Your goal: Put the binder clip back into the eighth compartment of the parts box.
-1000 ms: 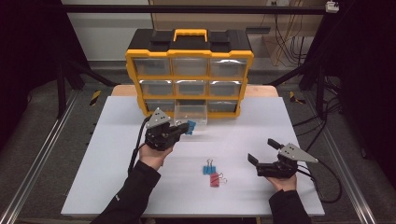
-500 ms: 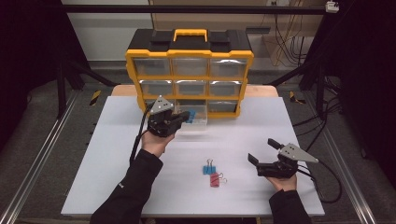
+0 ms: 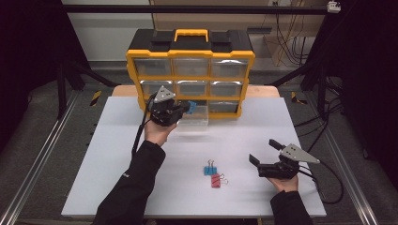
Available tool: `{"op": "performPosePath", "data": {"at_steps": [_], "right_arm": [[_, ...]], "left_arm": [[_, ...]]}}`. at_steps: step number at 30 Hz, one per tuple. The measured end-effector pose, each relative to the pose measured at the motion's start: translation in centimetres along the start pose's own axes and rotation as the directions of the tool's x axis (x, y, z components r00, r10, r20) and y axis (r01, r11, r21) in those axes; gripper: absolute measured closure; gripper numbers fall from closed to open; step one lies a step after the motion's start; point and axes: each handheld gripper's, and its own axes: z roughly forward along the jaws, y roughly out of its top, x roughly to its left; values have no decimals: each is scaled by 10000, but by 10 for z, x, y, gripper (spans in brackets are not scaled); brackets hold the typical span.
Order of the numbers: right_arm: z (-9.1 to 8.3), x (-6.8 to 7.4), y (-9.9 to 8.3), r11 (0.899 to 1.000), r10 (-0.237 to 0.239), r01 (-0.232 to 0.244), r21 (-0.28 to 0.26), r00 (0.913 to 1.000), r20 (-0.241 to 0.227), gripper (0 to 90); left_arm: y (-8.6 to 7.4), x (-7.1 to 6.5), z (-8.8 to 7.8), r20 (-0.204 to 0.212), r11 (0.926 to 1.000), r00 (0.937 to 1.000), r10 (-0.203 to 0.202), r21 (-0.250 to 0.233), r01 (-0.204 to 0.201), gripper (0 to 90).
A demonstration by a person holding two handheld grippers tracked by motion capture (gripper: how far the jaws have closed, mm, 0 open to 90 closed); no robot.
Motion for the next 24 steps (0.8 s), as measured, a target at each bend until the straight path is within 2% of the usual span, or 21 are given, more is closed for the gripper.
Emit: {"op": "performPosePath", "data": {"at_steps": [11,14,17,24], "right_arm": [[0,1,0,9999,120,-120,98,9999,15,3],[0,0,0,10000,-16,16,8,10000,2,3],[0,1,0,9999,122,-122,99,9999,16,3],[0,1,0,9999,112,-112,92,9999,15,3]], "left_arm": [[-7,17,15,-76,9996,10000,-16,286,18,882],[-10,18,19,-58,9994,10000,3,359,-1,881],[-13,18,23,-102,9988,9999,83,493,-78,881],[-23,22,31,-107,9971,9999,77,756,-69,881]]}}
